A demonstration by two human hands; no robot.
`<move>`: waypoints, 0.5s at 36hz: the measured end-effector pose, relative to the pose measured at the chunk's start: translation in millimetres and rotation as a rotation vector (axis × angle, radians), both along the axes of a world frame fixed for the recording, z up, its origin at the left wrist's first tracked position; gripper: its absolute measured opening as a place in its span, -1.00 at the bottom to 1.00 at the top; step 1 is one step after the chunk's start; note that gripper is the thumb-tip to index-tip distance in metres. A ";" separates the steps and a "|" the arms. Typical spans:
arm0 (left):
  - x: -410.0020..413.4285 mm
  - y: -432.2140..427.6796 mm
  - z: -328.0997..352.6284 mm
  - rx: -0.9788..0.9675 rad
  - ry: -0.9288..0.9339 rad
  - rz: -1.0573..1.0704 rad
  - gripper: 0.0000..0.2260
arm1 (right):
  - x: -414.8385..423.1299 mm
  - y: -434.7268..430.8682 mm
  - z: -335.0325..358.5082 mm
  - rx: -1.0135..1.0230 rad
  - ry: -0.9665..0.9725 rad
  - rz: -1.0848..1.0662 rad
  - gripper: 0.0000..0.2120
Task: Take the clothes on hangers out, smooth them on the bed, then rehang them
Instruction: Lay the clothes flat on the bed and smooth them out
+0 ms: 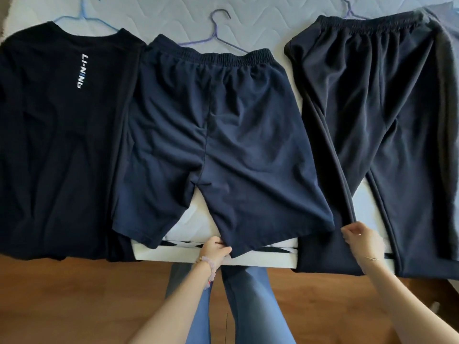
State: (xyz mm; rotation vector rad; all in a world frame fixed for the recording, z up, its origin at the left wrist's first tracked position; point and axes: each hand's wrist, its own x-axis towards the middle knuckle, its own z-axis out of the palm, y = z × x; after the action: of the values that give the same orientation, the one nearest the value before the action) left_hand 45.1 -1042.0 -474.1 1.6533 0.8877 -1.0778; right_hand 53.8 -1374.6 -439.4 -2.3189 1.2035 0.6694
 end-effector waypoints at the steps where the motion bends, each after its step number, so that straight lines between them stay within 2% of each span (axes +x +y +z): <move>1: -0.4 9.6 2.3 0.031 -0.022 -0.039 -0.87 | 3.2 7.4 4.0 0.009 -0.006 0.017 -0.84; 3: 1.4 34.1 8.0 0.124 -0.089 -0.068 -0.82 | 10.3 29.9 12.6 0.047 -0.052 0.039 -0.87; 6: 10.7 81.0 19.8 0.316 -0.278 0.008 -0.91 | 21.3 82.4 20.6 0.182 -0.166 0.050 -0.94; 10: 27.1 146.9 26.1 0.584 -0.485 0.038 -0.84 | 34.1 176.8 10.1 0.488 -0.159 -0.004 -0.74; 14: 45.0 195.2 21.5 0.654 -0.465 -0.073 -0.76 | 44.1 273.3 -9.9 0.713 -0.033 -0.062 -0.85; 16: 51.8 211.5 16.7 0.630 -0.428 -0.120 -0.72 | 49.8 315.4 -15.0 0.831 0.030 -0.193 -0.74; 18: 57.9 222.4 13.9 0.594 -0.395 -0.133 -0.71 | 54.1 351.1 -14.0 0.916 0.072 -0.338 -0.75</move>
State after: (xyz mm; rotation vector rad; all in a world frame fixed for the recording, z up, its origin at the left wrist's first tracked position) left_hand 103.0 -819.7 -460.2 2.3424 0.8871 -0.5518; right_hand 107.8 -1023.5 -453.4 -1.3140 0.9820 0.9285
